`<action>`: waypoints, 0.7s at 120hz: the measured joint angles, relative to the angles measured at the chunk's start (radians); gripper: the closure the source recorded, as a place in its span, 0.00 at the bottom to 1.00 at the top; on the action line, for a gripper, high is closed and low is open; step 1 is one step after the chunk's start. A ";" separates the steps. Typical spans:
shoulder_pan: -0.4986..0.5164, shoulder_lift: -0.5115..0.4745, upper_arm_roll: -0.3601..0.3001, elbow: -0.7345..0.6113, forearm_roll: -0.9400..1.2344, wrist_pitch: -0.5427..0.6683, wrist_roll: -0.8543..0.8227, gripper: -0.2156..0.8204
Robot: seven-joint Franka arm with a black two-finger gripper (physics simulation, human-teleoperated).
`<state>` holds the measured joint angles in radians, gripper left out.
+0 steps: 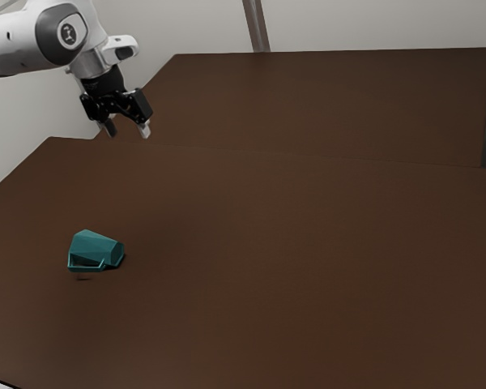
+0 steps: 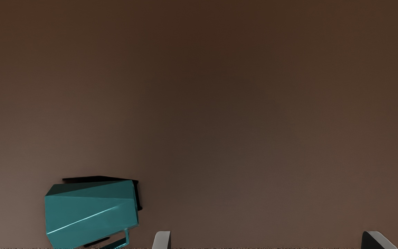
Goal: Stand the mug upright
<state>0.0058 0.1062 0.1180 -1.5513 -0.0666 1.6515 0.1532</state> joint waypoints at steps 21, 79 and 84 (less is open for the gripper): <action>0.000 -0.003 0.000 -0.002 0.001 -0.008 0.001 0.21; -0.154 -0.108 0.237 -0.095 -0.178 -0.059 0.072 0.21; -0.181 -0.105 0.280 -0.094 -0.206 -0.069 0.096 0.21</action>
<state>-0.1752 0.0011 0.3983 -1.6453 -0.2722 1.5829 0.2495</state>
